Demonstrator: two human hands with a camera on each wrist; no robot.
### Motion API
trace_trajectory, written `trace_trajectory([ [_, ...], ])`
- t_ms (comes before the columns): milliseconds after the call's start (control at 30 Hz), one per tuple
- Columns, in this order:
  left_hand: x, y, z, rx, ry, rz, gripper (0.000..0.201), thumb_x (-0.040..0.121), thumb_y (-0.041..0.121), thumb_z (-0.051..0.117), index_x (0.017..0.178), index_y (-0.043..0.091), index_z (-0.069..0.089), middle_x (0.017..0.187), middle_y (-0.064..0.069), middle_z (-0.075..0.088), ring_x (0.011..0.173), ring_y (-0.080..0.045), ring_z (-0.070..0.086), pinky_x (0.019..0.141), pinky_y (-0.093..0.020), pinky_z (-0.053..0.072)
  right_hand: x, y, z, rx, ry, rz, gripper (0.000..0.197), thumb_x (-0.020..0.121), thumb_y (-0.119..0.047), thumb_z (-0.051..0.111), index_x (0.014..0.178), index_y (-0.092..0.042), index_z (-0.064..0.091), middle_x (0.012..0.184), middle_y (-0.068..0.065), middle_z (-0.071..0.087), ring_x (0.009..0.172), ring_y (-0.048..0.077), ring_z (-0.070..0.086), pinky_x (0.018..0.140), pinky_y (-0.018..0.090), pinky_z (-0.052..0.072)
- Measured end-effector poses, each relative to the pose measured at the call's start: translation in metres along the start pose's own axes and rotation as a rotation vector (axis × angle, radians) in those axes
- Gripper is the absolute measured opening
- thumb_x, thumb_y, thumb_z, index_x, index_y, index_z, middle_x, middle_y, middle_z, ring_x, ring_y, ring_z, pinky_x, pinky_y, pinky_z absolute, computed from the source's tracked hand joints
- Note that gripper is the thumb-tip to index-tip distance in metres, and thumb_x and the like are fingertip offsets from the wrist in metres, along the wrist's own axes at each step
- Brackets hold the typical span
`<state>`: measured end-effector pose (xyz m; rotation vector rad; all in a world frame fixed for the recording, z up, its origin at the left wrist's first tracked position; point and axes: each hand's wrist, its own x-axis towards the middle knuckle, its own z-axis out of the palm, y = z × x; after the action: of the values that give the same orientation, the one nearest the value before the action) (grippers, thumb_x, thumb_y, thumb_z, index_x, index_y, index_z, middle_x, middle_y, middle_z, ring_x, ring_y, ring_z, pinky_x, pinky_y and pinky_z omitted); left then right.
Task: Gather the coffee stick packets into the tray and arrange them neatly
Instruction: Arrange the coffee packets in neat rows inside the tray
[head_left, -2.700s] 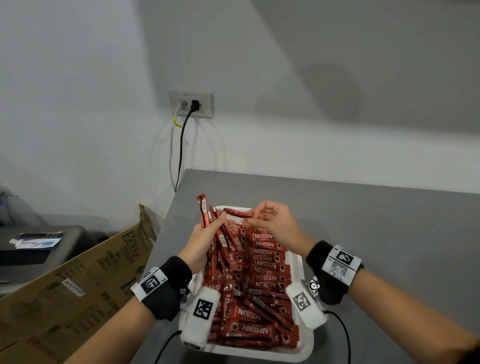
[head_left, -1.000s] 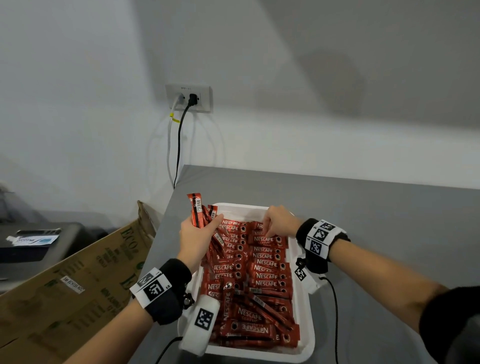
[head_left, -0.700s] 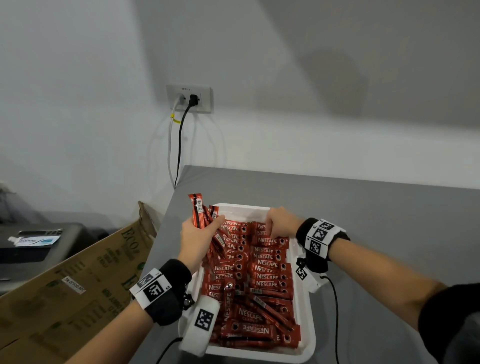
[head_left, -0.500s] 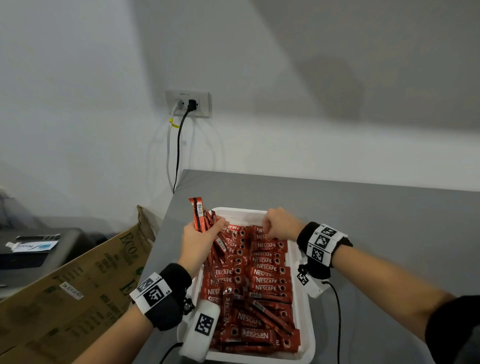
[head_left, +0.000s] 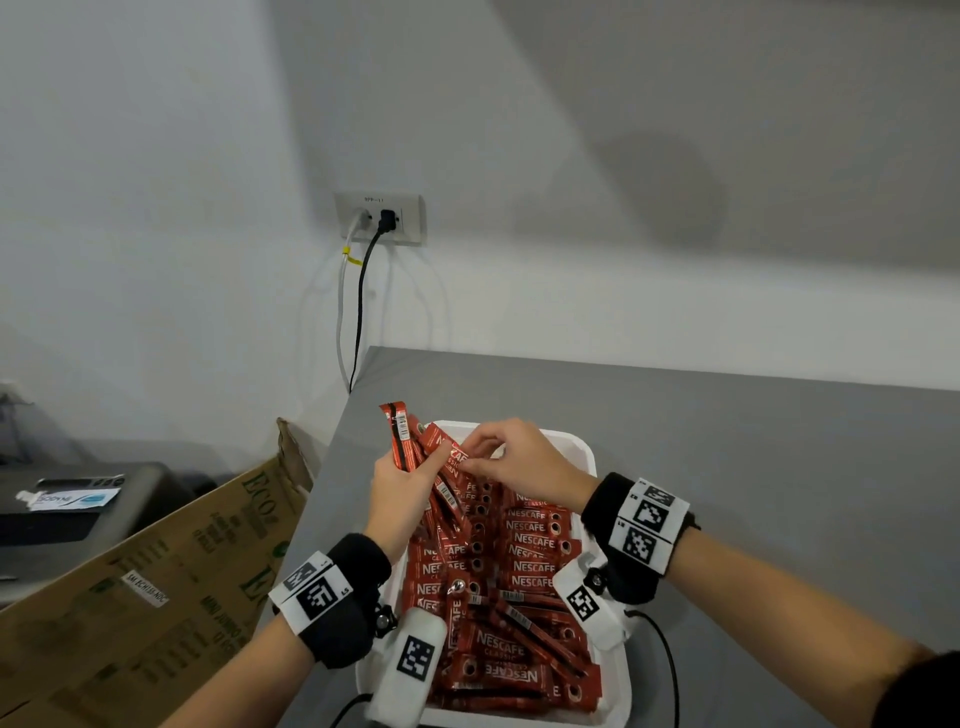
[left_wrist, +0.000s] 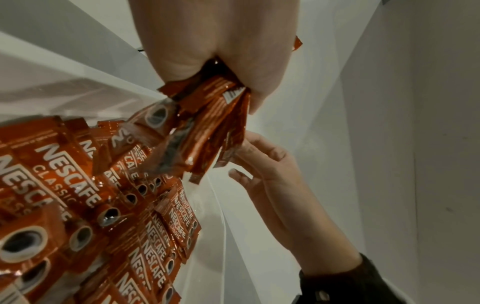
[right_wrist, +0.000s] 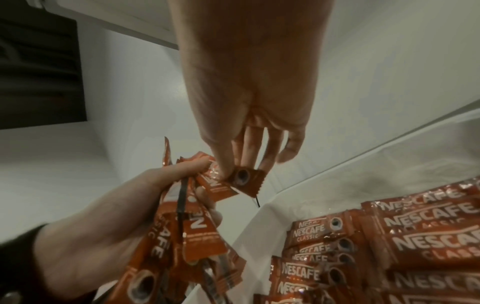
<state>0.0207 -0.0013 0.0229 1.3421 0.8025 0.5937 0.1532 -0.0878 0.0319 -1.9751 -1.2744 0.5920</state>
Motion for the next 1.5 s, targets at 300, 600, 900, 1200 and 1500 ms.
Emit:
trace_trajectory([
  [300, 0.008, 0.0, -0.008, -0.026, 0.08, 0.011, 0.009, 0.087, 0.018, 0.063, 0.087, 0.009, 0.064, 0.085, -0.013, 0.07, 0.082, -0.03, 0.068, 0.081, -0.042, 0.054, 0.01, 0.011, -0.002, -0.091, 0.098, 0.073, 0.019, 0.084, -0.018, 0.071, 0.099, -0.007, 0.074, 0.093, 0.004, 0.073, 0.065, -0.004, 0.054, 0.065, 0.003, 0.04],
  [600, 0.008, 0.002, -0.018, -0.045, 0.114, 0.019, 0.008, 0.089, 0.013, 0.06, 0.081, 0.013, 0.061, 0.076, -0.007, 0.066, 0.072, -0.023, 0.064, 0.066, -0.03, 0.05, 0.035, 0.028, 0.026, -0.246, -0.055, 0.206, 0.016, 0.084, -0.011, 0.07, 0.097, -0.003, 0.074, 0.1, 0.011, 0.072, 0.097, 0.021, 0.065, 0.084, 0.021, 0.047],
  [900, 0.007, 0.006, -0.021, -0.087, 0.126, 0.013, 0.007, 0.09, 0.012, 0.058, 0.084, 0.009, 0.061, 0.078, -0.008, 0.066, 0.068, -0.017, 0.063, 0.058, -0.021, 0.05, 0.043, 0.035, 0.031, -0.318, -0.08, 0.217, 0.013, 0.08, -0.012, 0.074, 0.091, -0.006, 0.074, 0.098, 0.009, 0.072, 0.093, 0.019, 0.065, 0.082, 0.027, 0.051],
  [1200, 0.005, 0.005, -0.021, -0.083, 0.112, 0.002, 0.007, 0.089, 0.013, 0.059, 0.083, 0.012, 0.06, 0.08, -0.008, 0.065, 0.072, -0.019, 0.064, 0.064, -0.026, 0.049, 0.046, 0.036, 0.039, -0.392, -0.065, 0.186, 0.011, 0.081, -0.01, 0.069, 0.089, -0.004, 0.074, 0.095, 0.01, 0.072, 0.091, 0.022, 0.066, 0.082, 0.031, 0.053],
  [1500, 0.004, 0.004, -0.021, -0.103, 0.092, 0.005, 0.005, 0.089, 0.012, 0.059, 0.084, 0.014, 0.059, 0.082, -0.007, 0.065, 0.074, -0.019, 0.064, 0.066, -0.027, 0.049, 0.046, 0.041, 0.037, -0.419, -0.089, 0.185, 0.011, 0.082, -0.011, 0.069, 0.091, -0.006, 0.074, 0.095, 0.009, 0.072, 0.089, 0.021, 0.066, 0.081, 0.031, 0.054],
])
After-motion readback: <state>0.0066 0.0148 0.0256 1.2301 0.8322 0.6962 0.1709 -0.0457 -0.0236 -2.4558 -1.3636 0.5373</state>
